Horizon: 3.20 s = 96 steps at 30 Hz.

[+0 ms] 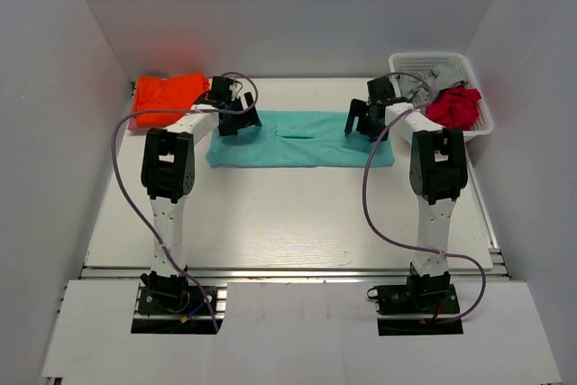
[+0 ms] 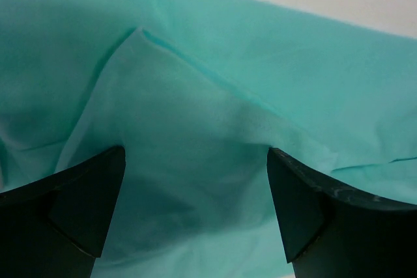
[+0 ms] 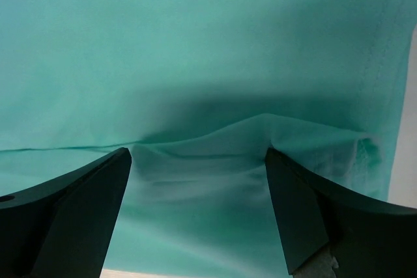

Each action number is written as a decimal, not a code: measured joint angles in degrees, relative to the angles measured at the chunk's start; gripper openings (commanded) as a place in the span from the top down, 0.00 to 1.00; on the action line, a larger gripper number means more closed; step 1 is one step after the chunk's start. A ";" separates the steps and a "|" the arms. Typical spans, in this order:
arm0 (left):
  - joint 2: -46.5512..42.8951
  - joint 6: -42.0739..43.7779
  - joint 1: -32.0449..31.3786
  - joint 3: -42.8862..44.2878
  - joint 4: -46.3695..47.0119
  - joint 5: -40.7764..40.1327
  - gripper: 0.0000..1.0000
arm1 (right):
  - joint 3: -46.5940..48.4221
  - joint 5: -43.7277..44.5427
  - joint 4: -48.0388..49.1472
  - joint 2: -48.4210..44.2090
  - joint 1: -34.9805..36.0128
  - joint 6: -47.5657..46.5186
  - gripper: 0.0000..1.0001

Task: Fold and stack the t-shirts
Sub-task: Rotate the tshirt 90 degrees, then grab the bottom of the folded rectangular tshirt with both arms

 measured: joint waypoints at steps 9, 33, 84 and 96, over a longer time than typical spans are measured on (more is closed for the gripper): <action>13.88 -0.83 0.09 19.78 2.86 3.58 0.00 | -24.48 -1.51 10.60 -15.32 0.87 1.81 0.10; 36.70 -13.51 -11.19 44.35 28.55 8.74 0.00 | -39.21 -29.05 13.16 -26.10 45.59 -15.28 0.10; -59.71 -2.80 -19.87 -60.15 6.32 2.60 0.00 | -56.61 -2.93 8.35 -52.22 20.26 4.50 0.10; -50.18 -4.46 -27.63 -62.18 5.22 7.23 0.25 | -62.97 -15.41 9.99 -52.26 19.96 6.43 0.16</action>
